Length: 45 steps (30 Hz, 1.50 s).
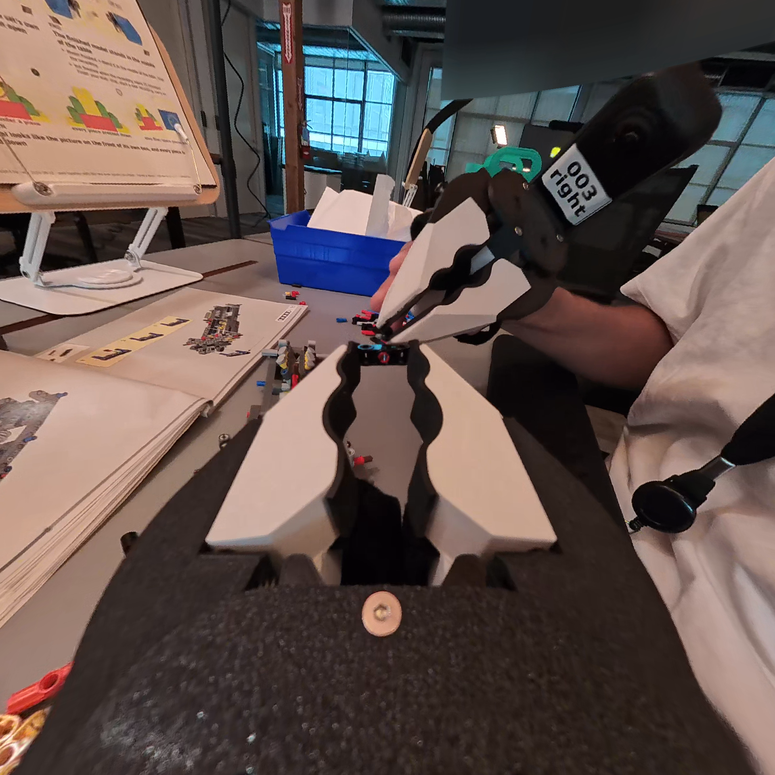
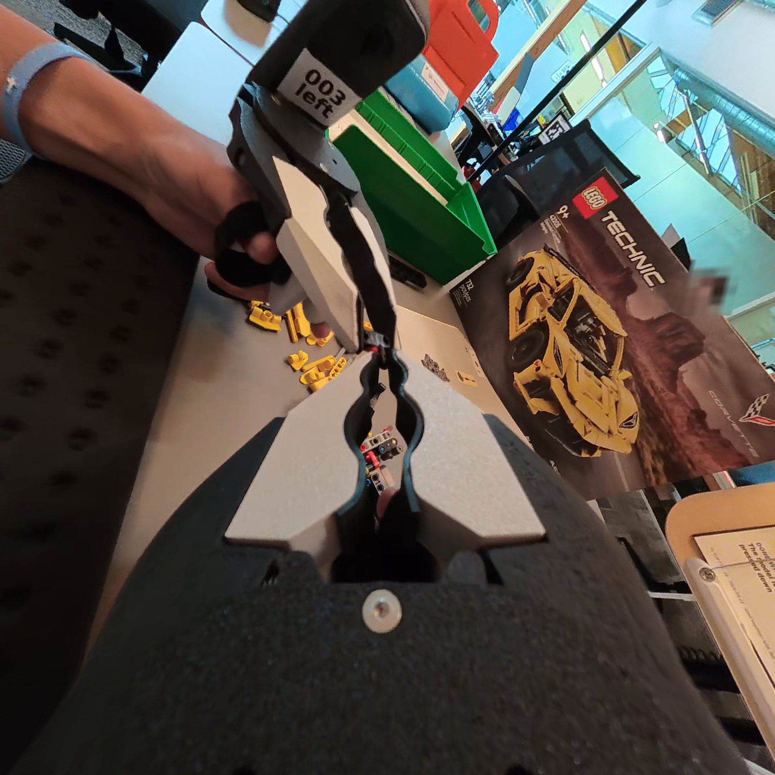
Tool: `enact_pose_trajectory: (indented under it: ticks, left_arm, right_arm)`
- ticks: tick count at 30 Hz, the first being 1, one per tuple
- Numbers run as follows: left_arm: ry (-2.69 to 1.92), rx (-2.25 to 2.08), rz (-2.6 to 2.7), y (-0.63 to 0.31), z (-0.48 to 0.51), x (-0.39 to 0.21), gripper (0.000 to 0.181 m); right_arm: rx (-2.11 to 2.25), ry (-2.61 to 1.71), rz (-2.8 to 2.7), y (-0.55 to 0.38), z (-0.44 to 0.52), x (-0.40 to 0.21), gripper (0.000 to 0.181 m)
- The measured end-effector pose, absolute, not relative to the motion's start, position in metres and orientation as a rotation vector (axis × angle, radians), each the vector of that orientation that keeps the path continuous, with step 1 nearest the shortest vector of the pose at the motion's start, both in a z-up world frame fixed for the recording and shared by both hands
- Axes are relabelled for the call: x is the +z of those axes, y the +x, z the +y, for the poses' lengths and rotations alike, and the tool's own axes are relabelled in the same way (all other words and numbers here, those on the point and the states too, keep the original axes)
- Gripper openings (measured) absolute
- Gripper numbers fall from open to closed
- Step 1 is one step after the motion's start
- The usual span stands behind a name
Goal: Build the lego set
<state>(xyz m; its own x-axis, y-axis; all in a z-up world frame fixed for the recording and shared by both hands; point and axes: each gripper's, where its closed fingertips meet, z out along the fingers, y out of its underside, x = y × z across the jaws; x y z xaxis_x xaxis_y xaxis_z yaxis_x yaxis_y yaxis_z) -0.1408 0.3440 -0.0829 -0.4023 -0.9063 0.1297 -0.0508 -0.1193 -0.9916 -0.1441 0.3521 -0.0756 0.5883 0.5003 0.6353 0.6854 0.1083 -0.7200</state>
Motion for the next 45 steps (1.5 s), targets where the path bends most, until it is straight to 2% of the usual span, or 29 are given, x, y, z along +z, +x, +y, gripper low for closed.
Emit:
enact_pose_trajectory:
  ticks: [21, 32, 41, 45]
  left_arm:
    - [-1.117, -1.619, 1.482, -0.140, 0.343, -0.086, 0.021]
    - [-1.152, -1.706, 1.548, -0.141, 0.334, -0.093, 0.022]
    - [-1.256, -1.694, 1.487, -0.137, 0.349, -0.098, 0.021]
    - [-1.294, -1.661, 1.476, -0.135, 0.354, -0.102, 0.021]
  right_arm:
    - [-0.130, -1.548, -1.030, -0.146, 0.351, -0.083, 0.002]
    - [0.048, -1.494, -0.941, -0.148, 0.336, -0.077, 0.000]
    - [0.164, -1.804, -0.494, -0.065, 0.345, -0.113, 0.001]
    - [0.203, -1.873, -0.328, -0.035, 0.358, -0.114, 0.016]
